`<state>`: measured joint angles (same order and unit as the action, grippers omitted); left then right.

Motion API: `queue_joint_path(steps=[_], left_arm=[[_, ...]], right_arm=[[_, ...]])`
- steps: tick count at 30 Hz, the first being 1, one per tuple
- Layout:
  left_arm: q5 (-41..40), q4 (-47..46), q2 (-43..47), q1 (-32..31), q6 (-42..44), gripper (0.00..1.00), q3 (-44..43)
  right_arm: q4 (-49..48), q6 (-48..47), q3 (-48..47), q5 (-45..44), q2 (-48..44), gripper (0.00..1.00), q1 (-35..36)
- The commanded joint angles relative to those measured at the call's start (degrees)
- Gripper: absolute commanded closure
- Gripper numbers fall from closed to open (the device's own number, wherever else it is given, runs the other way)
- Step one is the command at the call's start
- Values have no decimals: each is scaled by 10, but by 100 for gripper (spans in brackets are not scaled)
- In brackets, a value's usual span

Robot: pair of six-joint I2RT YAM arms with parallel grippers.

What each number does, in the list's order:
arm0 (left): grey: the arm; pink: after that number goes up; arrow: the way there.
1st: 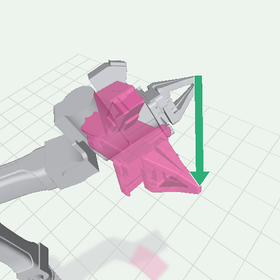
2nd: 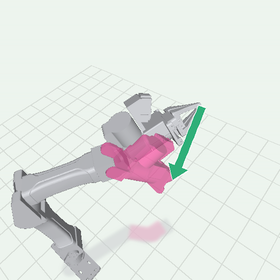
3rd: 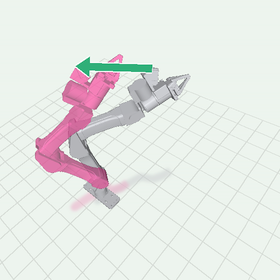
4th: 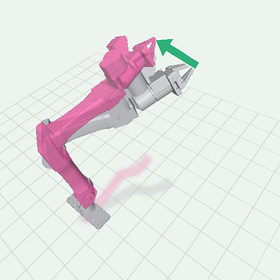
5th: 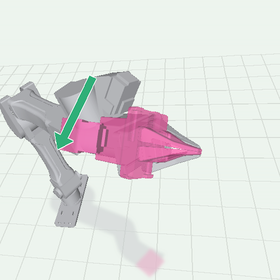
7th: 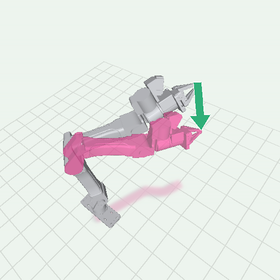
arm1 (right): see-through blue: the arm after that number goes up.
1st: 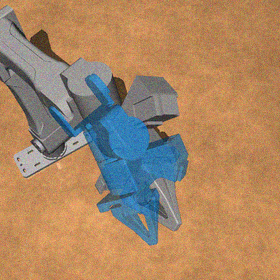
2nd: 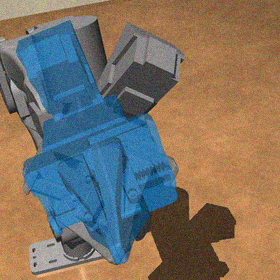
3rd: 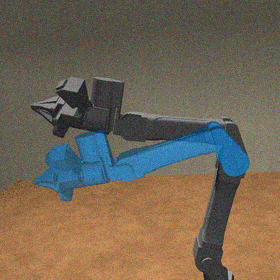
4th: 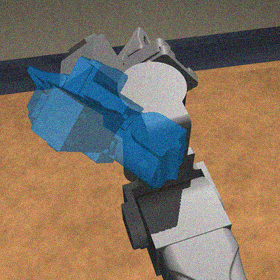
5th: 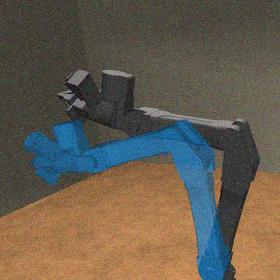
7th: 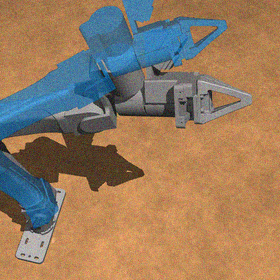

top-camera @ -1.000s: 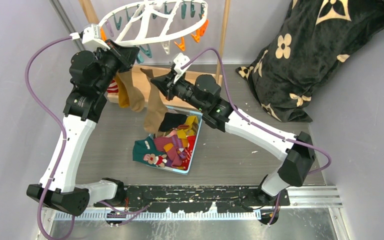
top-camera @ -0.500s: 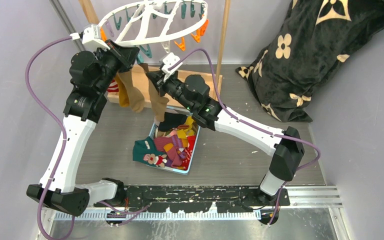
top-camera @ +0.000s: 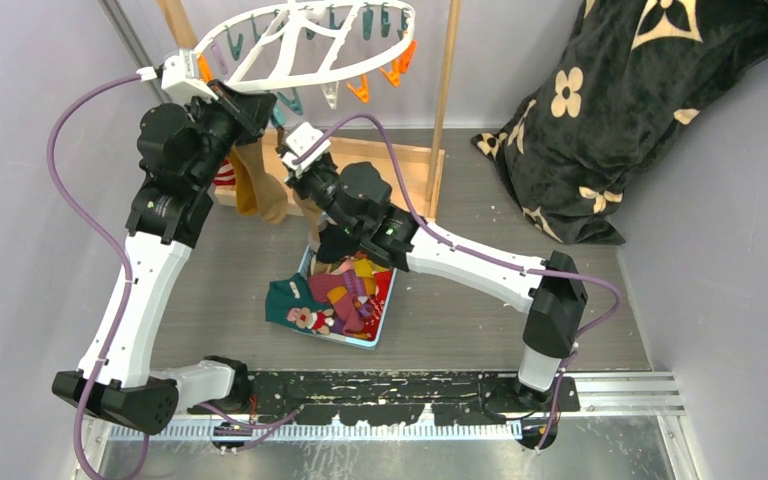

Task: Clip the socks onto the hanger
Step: Clamp the sock onto the hanger.

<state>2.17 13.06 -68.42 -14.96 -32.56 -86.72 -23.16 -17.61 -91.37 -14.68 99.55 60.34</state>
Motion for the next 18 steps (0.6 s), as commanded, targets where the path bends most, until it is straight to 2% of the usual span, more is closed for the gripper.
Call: queue_joint_path(steps=[1,12,18], left_arm=[[-6,-24,25,2,7,100,0],[-6,-24,26,2,9,100,-1],[-9,-26,24,2,12,100,-2]], right_arm=[[-32,-57,-41,-34,7,99,13],[-13,-69,-55,-44,11,99,14],[-24,-78,-17,-61,-5,99,14]])
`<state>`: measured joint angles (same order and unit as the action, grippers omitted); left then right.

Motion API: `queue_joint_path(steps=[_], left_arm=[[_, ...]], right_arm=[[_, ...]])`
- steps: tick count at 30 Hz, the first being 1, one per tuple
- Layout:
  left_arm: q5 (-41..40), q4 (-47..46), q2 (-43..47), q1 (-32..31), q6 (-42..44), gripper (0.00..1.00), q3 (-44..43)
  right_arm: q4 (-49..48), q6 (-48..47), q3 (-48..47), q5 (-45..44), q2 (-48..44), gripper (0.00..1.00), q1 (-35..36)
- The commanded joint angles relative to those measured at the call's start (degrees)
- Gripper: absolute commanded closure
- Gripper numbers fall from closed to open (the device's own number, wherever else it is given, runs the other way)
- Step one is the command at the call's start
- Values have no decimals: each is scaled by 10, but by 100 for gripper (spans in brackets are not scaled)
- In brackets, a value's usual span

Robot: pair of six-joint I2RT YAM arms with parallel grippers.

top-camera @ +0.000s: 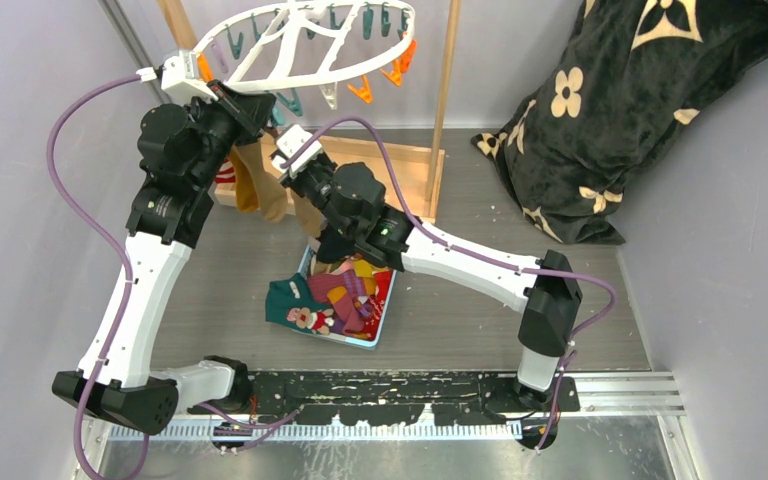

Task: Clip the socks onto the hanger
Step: Clamp the sock onto the hanger.

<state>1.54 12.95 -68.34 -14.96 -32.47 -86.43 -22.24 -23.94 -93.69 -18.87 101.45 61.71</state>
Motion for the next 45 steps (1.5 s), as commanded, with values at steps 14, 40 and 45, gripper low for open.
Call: queue_joint_path(steps=[14,40,45], left_arm=[[-2,-26,21,2,12,100,-11],[-4,-24,20,2,11,100,-8],[-8,-25,20,2,11,100,-7]], right_arm=[[-24,-29,13,-32,-35,99,-2],[-56,-25,-12,-59,-32,99,-6],[-67,-23,-15,-68,-29,99,-6]])
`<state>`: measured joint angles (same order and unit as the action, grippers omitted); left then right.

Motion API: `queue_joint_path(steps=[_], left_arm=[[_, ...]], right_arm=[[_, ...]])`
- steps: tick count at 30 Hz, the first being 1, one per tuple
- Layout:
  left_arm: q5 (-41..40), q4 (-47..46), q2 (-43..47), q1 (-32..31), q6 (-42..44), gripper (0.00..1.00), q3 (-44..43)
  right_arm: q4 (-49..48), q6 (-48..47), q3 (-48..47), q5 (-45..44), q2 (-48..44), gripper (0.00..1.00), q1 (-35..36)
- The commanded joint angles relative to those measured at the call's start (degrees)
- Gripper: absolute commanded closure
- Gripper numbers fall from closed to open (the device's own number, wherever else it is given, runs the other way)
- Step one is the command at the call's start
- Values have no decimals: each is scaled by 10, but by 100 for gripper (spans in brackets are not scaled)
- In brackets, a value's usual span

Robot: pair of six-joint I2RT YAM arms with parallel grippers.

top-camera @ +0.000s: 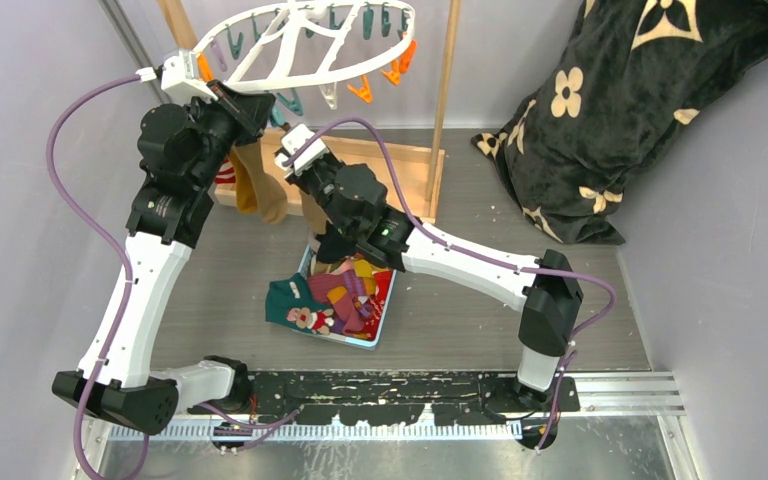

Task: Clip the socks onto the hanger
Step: Clamp the sock onto the hanger.

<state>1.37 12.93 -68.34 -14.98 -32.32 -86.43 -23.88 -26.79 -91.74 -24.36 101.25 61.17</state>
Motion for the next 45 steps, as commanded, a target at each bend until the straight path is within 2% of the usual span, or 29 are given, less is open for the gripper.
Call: queue_joint_path(steps=[1,14,45], left_arm=[[-6,-24,20,2,10,100,-7],[-9,-24,21,1,11,100,-7],[-25,-27,22,1,8,100,-10]], right_arm=[[-50,6,-36,-12,-27,99,0],[-38,16,-62,8,-9,99,5],[-33,13,-29,7,-7,99,16]])
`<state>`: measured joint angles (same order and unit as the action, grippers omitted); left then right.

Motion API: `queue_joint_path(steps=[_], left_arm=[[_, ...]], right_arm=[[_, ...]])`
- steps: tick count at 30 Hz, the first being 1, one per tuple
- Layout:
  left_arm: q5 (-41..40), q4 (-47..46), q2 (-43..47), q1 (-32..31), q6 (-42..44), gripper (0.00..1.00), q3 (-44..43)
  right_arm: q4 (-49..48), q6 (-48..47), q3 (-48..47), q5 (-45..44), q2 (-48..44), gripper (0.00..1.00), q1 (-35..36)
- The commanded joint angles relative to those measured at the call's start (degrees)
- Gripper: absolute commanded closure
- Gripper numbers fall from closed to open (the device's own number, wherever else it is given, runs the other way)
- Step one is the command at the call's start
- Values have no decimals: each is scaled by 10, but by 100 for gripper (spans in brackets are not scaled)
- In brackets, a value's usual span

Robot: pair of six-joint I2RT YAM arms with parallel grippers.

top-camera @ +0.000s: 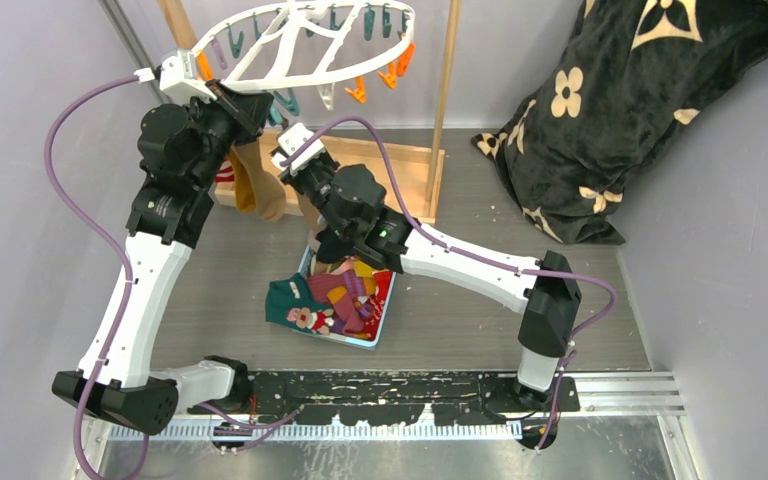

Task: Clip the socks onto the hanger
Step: Clamp the sock onto the hanger.

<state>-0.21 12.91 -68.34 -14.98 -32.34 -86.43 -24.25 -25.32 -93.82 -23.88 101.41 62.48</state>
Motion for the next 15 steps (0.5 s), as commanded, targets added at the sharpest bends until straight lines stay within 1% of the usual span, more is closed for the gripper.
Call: queue_joint_path(steps=[1,15], left_arm=[[-9,-27,22,1,9,100,-10],[-9,-26,19,1,7,100,-15]], right_arm=[[-30,-1,-9,3,-8,99,4],[-45,-6,-3,-2,1,99,9]])
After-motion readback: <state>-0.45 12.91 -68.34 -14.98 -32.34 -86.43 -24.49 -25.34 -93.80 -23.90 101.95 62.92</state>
